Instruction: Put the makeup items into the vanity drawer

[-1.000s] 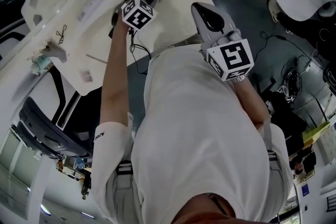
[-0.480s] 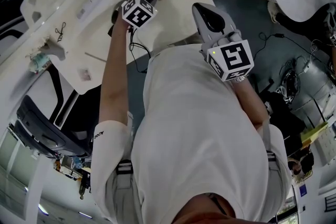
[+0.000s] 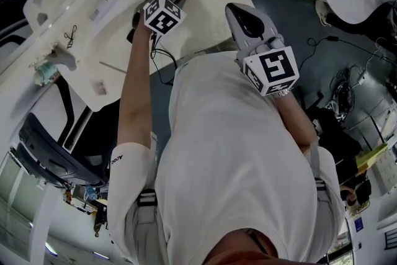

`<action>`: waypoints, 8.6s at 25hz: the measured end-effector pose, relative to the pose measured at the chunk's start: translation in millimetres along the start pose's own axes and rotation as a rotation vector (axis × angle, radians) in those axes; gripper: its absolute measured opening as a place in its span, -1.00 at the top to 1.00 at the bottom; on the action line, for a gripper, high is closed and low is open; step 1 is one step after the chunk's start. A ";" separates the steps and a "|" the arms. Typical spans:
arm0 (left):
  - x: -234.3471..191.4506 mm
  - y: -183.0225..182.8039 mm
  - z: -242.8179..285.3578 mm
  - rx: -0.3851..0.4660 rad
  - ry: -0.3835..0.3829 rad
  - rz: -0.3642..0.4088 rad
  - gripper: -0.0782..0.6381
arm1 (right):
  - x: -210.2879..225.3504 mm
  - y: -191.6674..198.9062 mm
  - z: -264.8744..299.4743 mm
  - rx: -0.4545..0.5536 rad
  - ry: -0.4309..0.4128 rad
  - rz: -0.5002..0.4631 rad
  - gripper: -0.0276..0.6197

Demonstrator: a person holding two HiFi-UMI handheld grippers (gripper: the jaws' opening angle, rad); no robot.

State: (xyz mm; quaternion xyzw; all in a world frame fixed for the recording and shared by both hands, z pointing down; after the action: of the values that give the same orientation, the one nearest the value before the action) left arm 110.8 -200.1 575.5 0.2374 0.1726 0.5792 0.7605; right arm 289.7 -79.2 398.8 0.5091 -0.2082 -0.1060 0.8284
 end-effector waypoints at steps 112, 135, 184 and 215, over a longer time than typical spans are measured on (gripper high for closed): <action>177.8 335.9 -236.3 0.260 -1.021 -1.389 0.53 | -303.7 31.6 77.4 -0.078 -0.454 -0.246 0.89; 153.6 369.2 -169.5 0.106 -0.938 -1.559 0.37 | -296.7 36.0 65.6 -0.082 -0.367 -0.237 0.89; 157.4 363.9 -206.7 0.178 -0.795 -1.230 0.69 | -291.4 38.0 58.6 -0.039 -0.315 -0.195 0.89; 105.6 154.5 -156.3 0.194 -0.362 -0.451 0.69 | -195.6 47.9 -14.9 0.070 0.078 -0.023 0.89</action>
State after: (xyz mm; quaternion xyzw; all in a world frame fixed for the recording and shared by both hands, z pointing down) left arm -68.2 -39.8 534.2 0.3640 0.1370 0.3246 0.8622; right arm 120.4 30.5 389.1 0.5440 -0.1734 -0.0884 0.8162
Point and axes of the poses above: the fingertips, and each gripper's own axes: z forward along the fingers, x to its right, y out of its underside, the point moved 10 cm from there along -z, backward along the fingers, and after that the axes turned 4 degrees about x, right-handed, at the moved point
